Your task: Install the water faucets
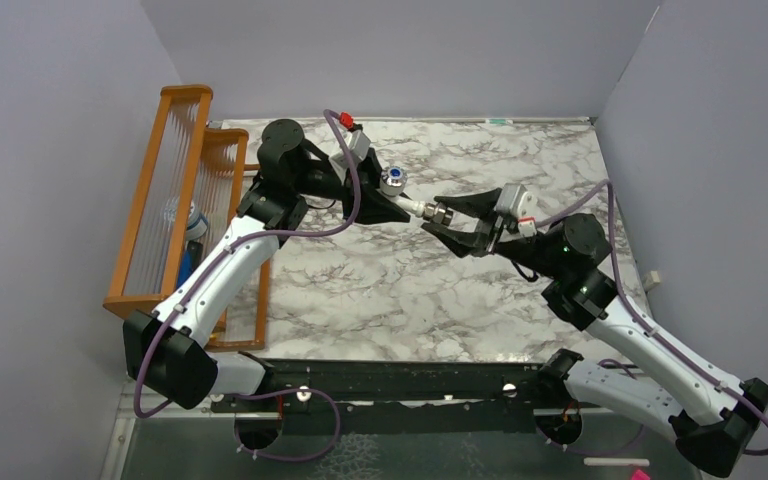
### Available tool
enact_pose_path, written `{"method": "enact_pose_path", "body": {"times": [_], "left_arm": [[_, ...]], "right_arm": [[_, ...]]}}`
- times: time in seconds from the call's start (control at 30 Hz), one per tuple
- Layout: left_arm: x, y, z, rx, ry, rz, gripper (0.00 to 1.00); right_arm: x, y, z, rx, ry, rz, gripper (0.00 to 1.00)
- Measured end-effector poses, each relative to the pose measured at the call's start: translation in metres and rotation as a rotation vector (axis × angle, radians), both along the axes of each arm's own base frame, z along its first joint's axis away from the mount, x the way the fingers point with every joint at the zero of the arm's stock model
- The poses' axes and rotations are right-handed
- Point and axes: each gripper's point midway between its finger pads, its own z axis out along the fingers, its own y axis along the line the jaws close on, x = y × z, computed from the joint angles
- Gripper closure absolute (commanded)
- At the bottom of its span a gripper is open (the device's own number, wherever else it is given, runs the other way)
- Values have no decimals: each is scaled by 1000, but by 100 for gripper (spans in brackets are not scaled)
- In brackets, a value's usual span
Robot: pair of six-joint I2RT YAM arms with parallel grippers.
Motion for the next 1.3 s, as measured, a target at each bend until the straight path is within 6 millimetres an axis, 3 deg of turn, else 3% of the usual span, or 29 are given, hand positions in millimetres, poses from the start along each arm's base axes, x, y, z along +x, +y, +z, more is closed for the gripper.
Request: {"method": "enact_pose_path", "body": {"times": [0.03,0.2,0.27,0.37,0.47,0.63,0.83,1.07,1.3], "left_arm": [[0,0,0,-1,-1,2,100],[2,0,-1,4,13,10,100],[1,0,-1,8,27,11,100],[1,0,-2,12,40,11,100],[2,1,0,4,12,12,100],[1,1,4,-12,-31,16,100],[2,2,5,-17,-46,21,100],[2,2,5,-18,-49,22,100],[2,2,5,-18,-48,22,100]], "right_arm": [[2,-1,-1,61,135,-7,92],[1,0,-1,172,367,10,84],[1,1,-1,207,435,16,70],[1,2,0,237,486,19,38],[3,1,1,256,505,10,24],[6,-6,6,262,456,-27,21],[2,-16,26,246,272,-50,21],[-10,-17,37,71,-159,-40,19],[-20,-8,19,-128,-561,0,22]]}}
